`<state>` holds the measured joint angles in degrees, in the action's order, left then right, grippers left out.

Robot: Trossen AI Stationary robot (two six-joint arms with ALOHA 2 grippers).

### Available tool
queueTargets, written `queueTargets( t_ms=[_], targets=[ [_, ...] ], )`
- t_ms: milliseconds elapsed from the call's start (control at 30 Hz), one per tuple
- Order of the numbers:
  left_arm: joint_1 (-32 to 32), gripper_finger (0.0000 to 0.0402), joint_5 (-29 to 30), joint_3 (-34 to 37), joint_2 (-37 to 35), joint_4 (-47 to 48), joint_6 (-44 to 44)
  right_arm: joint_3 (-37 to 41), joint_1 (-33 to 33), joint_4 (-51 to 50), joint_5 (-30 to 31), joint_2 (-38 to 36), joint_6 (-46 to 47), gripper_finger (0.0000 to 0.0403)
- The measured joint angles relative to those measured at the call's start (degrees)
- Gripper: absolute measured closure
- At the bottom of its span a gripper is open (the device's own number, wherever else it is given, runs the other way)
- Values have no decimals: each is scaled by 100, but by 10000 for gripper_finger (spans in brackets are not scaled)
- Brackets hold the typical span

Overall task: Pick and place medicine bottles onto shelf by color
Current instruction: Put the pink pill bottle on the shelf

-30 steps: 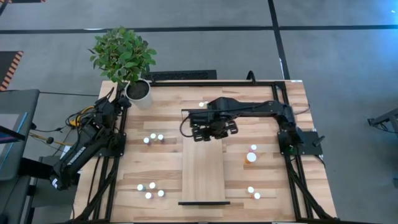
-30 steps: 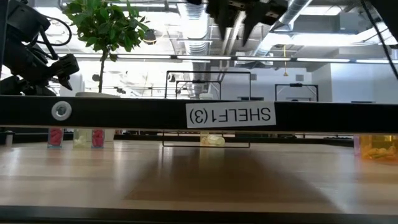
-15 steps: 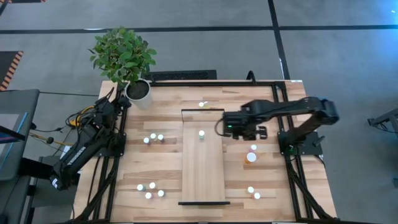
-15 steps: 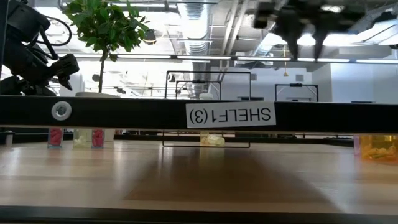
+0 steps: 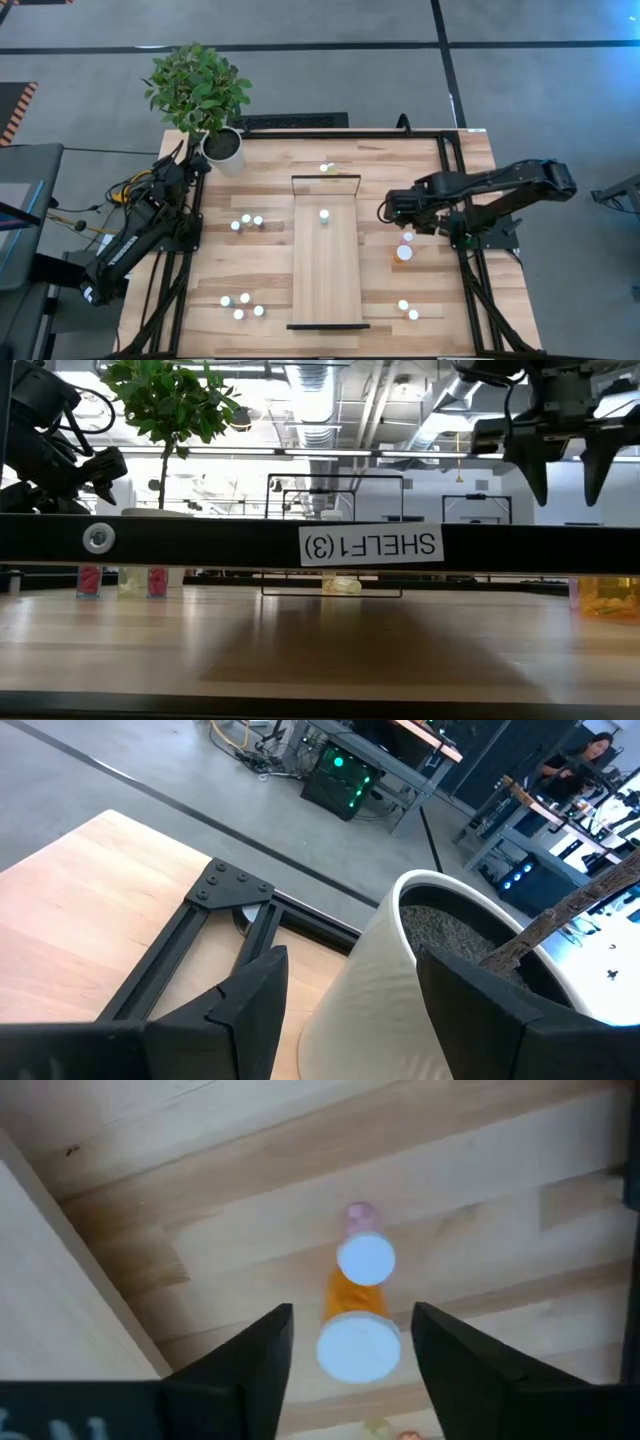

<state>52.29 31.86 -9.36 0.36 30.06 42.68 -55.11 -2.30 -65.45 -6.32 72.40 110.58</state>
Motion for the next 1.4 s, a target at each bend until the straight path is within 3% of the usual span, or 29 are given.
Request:
queueTargets(
  t_ms=[267,767,1033,1200,1400],
  targets=[
    [0,191,-2,1,0,0,0,821,19,826,-79,-113,-135,126],
    [2,191,-2,2,0,0,0,1584,4,1866,-136,-109,-155,121],
    [0,191,0,2,0,0,0,1626,6,1923,-150,-107,-175,122],
    [2,191,-1,1,0,0,0,1626,6,1919,-143,-107,-211,138],
    [1,191,0,2,0,0,0,1626,6,1937,-143,-107,-260,190]
  ],
)
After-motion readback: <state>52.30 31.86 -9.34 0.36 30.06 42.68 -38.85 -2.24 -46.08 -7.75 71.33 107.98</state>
